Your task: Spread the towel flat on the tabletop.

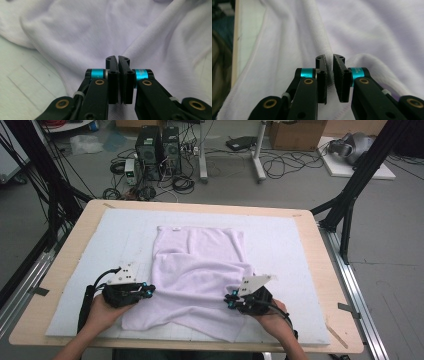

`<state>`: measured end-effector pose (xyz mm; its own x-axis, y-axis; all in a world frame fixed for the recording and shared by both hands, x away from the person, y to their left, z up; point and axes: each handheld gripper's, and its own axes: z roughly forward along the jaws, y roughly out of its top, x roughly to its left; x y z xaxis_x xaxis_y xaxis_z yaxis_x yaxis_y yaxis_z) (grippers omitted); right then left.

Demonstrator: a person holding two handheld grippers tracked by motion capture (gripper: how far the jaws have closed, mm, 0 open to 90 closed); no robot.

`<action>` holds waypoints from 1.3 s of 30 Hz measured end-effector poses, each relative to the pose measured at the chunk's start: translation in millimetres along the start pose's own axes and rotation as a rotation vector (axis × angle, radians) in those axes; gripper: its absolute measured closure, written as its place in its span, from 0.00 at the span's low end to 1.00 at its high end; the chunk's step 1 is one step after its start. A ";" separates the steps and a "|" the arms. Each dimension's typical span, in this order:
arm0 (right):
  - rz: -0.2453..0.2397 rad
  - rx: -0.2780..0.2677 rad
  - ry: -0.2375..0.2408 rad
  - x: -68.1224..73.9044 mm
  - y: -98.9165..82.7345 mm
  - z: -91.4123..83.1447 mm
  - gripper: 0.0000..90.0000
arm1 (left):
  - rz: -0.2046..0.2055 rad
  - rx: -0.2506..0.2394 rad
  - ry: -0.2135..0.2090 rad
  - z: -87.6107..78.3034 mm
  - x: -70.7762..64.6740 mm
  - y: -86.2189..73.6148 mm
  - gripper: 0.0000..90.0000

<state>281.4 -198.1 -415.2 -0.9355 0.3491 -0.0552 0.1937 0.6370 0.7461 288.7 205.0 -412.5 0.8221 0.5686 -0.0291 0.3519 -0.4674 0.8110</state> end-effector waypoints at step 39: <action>0.049 0.026 0.071 11.3 -23.8 17.3 0.80 | 0.057 0.135 -0.070 9.9 3.7 -25.9 0.79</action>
<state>271.3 -197.4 -445.1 -0.9432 0.3310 0.0291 0.2466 0.6385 0.7290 287.1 212.5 -439.4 0.8701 0.4921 -0.0292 0.3564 -0.5869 0.7270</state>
